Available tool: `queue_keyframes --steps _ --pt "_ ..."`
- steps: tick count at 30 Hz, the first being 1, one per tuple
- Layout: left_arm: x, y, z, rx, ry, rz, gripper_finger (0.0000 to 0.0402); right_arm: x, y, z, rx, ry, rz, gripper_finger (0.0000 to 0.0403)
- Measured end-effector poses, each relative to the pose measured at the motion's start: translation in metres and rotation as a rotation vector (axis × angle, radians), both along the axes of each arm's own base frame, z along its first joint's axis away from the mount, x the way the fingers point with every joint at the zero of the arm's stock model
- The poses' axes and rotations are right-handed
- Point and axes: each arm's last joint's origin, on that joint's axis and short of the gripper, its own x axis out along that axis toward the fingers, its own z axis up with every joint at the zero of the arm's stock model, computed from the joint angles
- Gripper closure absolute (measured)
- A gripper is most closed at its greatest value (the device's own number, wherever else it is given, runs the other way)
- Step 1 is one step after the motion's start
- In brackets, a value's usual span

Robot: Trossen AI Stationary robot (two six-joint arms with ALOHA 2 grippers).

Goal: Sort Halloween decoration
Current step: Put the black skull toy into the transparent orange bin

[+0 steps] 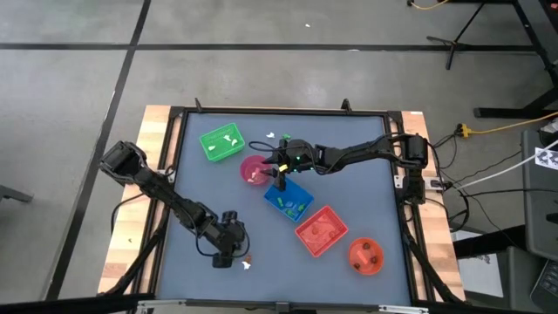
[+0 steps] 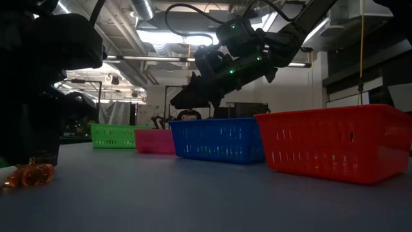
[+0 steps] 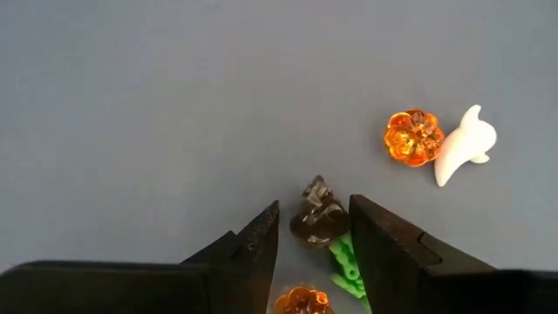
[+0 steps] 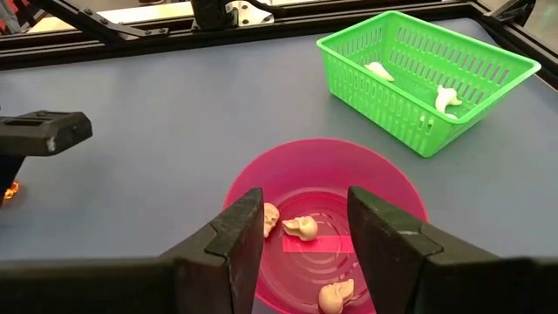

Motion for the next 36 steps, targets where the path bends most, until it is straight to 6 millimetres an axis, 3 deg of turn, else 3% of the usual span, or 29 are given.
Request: queue_keyframes --steps 13,24,31,36 --pt "0.0 0.001 0.0 0.009 -0.003 0.006 0.0323 0.0 0.0 0.0 0.0 0.0 0.0 0.0237" --pt "0.001 0.0 0.001 0.003 -0.002 0.003 0.0325 0.0 0.0 0.0 0.0 0.0 0.0 0.0237" --pt "0.009 -0.006 0.012 -0.01 -0.037 -0.017 0.0326 0.0 0.0 0.0 0.006 -0.002 0.014 0.0237" --pt "0.017 -0.008 0.021 -0.012 -0.062 -0.019 0.0326 -0.004 0.002 0.014 0.008 -0.014 0.023 0.0237"
